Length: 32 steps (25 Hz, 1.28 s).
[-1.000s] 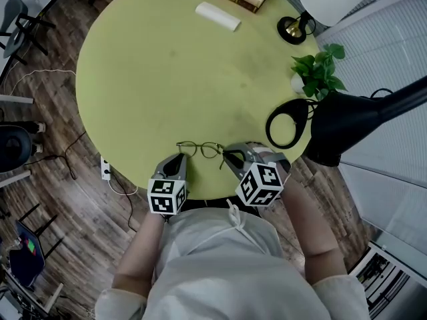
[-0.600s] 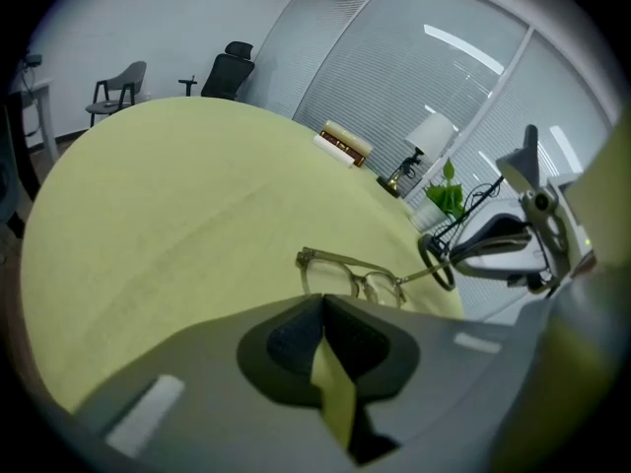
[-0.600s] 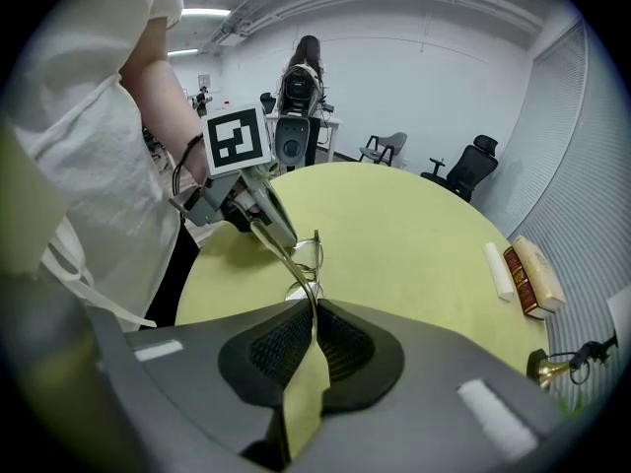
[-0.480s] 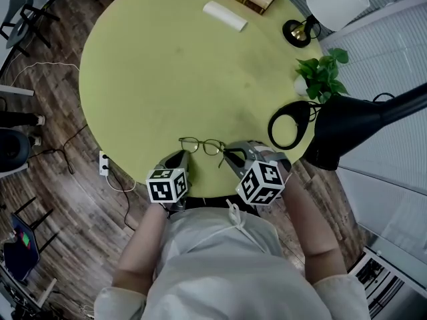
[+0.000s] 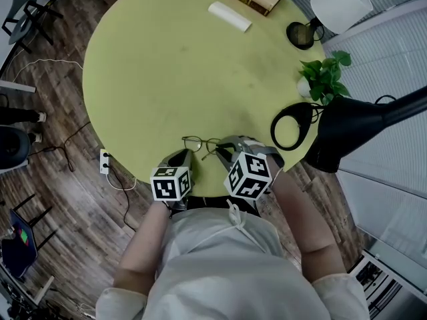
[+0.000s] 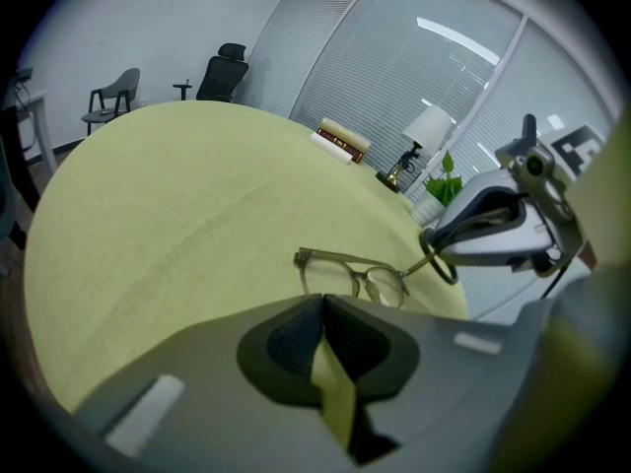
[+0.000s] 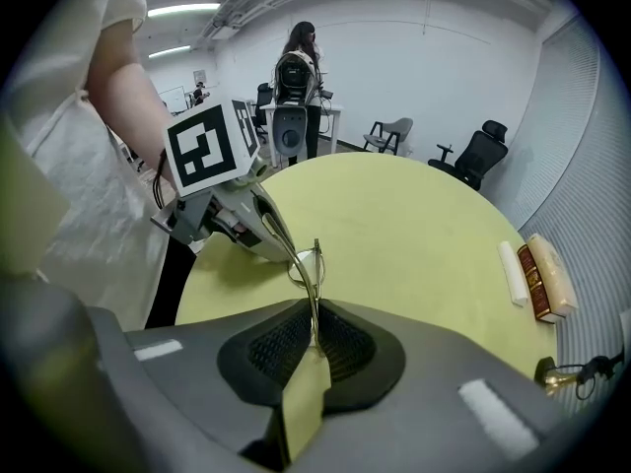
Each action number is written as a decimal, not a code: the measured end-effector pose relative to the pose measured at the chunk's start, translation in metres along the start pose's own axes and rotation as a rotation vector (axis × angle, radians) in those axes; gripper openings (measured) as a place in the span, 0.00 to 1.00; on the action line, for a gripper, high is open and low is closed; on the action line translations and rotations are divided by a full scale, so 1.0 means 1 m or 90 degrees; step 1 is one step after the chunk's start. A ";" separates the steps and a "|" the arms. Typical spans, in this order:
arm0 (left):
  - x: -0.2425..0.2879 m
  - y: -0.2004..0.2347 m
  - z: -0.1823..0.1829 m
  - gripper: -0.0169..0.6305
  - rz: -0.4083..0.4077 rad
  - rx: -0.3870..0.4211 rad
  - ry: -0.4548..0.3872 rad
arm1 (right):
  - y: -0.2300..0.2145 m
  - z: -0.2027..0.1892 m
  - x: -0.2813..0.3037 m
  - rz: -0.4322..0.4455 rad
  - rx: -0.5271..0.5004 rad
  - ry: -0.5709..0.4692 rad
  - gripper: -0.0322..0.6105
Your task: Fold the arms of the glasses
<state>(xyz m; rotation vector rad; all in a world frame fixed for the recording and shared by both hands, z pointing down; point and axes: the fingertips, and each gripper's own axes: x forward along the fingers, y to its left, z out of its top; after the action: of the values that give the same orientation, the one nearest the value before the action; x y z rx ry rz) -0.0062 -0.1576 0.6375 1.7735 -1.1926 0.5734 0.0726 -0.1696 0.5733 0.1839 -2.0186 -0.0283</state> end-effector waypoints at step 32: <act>0.002 0.005 0.000 0.04 0.011 0.003 -0.008 | -0.003 0.022 0.066 0.010 -0.007 -0.001 0.08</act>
<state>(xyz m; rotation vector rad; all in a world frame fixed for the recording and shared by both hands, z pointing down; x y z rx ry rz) -0.0100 -0.1588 0.6413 1.7755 -1.2170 0.5765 0.0249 -0.1830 0.6225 0.1606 -2.0212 -0.0295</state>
